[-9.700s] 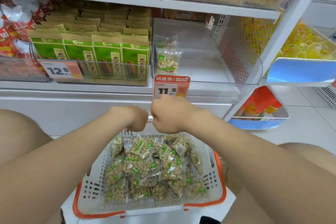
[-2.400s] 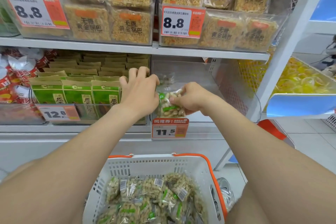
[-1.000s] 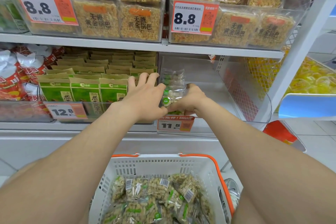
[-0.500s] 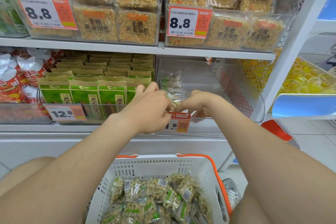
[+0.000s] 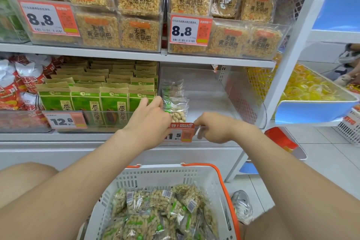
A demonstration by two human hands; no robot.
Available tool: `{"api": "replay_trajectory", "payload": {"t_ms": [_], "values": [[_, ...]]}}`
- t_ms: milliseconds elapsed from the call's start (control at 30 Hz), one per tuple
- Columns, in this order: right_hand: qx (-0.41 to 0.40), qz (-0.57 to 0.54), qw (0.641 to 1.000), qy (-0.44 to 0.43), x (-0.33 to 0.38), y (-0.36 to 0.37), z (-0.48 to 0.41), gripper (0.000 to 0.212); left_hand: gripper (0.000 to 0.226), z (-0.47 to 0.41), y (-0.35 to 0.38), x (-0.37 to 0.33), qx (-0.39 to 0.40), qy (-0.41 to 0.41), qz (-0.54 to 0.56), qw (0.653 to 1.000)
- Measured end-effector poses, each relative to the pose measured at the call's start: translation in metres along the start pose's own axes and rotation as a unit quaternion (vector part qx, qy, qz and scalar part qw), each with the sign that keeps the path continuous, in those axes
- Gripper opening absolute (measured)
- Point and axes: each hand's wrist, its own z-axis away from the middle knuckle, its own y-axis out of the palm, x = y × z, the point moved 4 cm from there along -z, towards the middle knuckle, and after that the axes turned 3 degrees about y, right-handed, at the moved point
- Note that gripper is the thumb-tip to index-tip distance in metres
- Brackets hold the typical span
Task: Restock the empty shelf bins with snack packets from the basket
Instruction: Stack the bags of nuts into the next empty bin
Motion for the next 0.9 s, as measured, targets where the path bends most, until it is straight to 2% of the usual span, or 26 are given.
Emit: {"api": "replay_trajectory", "payload": {"t_ms": [233,400,467,533,600,633,700,767,900], "values": [[-0.036,0.018,0.999,-0.005,0.004,0.008,0.011,0.044,0.031,0.007,0.001,-0.006,0.008,-0.011,0.016,1.000],[-0.080,0.022,0.995,0.049,0.012,0.016,0.020,0.031,0.026,0.014,-0.003,-0.011,-0.019,-0.020,0.054,0.998],[-0.142,0.060,0.986,0.061,0.019,0.013,0.031,0.026,0.031,0.020,-0.006,-0.015,-0.056,-0.014,0.075,0.996],[-0.252,0.104,0.959,0.074,0.028,0.007,0.046,0.015,0.035,0.029,-0.014,-0.021,-0.114,-0.002,0.098,0.989],[-0.353,0.113,0.925,0.079,0.037,0.006,0.065,0.008,0.031,0.042,-0.019,-0.027,-0.161,0.004,0.126,0.979],[-0.377,0.098,0.918,0.077,0.039,0.010,0.073,0.009,0.027,0.049,-0.020,-0.032,-0.167,0.009,0.136,0.977],[-0.351,0.046,0.932,0.084,0.039,0.031,0.083,0.015,0.026,0.061,-0.018,-0.043,-0.129,0.024,0.147,0.980],[-0.255,0.012,0.962,0.095,0.037,0.062,0.088,0.015,0.028,0.072,-0.009,-0.057,-0.047,0.037,0.179,0.982],[-0.056,0.060,0.996,0.045,0.032,0.129,0.089,0.014,0.031,0.094,0.013,-0.086,0.110,0.084,0.202,0.970]]}}
